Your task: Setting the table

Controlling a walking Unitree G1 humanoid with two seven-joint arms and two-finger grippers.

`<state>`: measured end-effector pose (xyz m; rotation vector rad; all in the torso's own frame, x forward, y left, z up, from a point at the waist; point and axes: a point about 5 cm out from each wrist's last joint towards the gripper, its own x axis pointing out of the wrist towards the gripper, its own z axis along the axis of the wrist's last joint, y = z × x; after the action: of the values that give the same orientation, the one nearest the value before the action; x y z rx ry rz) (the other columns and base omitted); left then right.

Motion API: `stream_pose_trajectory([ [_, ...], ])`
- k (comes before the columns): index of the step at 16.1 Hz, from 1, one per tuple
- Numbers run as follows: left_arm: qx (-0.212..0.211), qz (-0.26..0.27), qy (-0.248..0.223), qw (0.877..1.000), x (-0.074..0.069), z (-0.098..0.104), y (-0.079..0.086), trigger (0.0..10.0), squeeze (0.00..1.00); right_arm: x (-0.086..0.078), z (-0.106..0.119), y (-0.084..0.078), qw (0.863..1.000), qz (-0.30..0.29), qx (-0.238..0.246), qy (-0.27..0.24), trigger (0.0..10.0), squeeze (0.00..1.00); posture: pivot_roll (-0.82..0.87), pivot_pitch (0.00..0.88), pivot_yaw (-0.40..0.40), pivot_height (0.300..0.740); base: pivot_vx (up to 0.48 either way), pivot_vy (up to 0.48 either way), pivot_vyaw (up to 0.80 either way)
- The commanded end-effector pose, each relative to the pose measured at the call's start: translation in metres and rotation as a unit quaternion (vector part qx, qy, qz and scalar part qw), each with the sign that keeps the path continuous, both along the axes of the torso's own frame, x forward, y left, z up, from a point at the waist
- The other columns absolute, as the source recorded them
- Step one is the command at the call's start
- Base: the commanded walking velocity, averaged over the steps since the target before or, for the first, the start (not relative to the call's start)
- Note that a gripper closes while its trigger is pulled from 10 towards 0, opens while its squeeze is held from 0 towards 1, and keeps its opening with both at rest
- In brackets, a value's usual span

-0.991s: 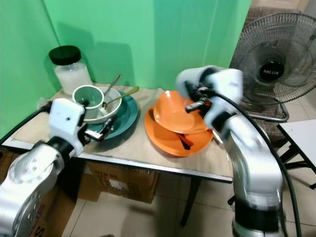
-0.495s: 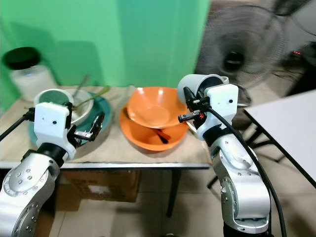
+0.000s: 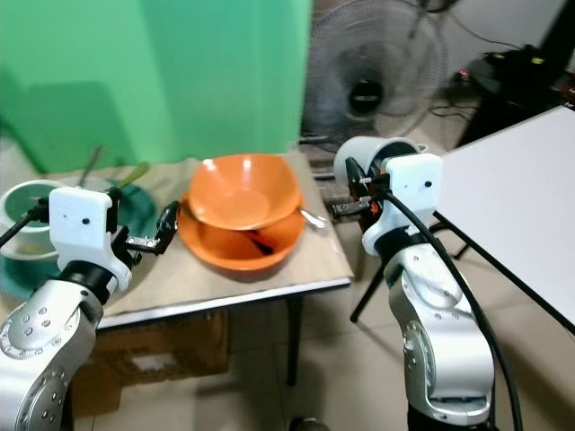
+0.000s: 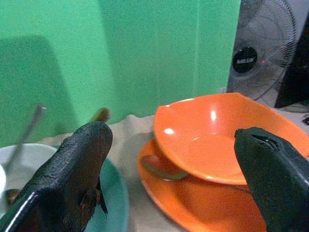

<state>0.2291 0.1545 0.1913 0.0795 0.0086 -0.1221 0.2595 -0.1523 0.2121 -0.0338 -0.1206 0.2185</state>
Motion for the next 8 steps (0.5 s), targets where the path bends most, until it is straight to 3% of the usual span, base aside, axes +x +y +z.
stream_pose_trajectory([
  [1, -0.009, 0.001, -0.003, 1.000, -0.0008, 0.0023, 0.0007, 10.0, 0.00, -0.0020, -0.0002, -0.0048, 1.000, -0.009, -0.006, 0.002, 10.0, 0.00, -0.03, 0.000, -0.002, 0.740, 0.000, 0.000, -0.77],
  [4, -0.006, 0.009, -0.002, 1.000, -0.0005, 0.0024, 0.0026, 10.0, 0.00, 0.0009, -0.0029, -0.0085, 1.000, -0.014, -0.020, 0.013, 10.0, 0.00, -0.02, 0.000, -0.012, 0.740, 0.000, 0.000, -0.77],
  [8, 0.048, 0.010, -0.028, 0.998, -0.0013, 0.0068, 0.0013, 10.0, 0.00, 0.0031, -0.0065, -0.0103, 0.999, -0.028, -0.012, 0.028, 10.0, 0.00, -0.02, 0.000, -0.014, 0.740, 0.000, 0.000, -0.77],
])
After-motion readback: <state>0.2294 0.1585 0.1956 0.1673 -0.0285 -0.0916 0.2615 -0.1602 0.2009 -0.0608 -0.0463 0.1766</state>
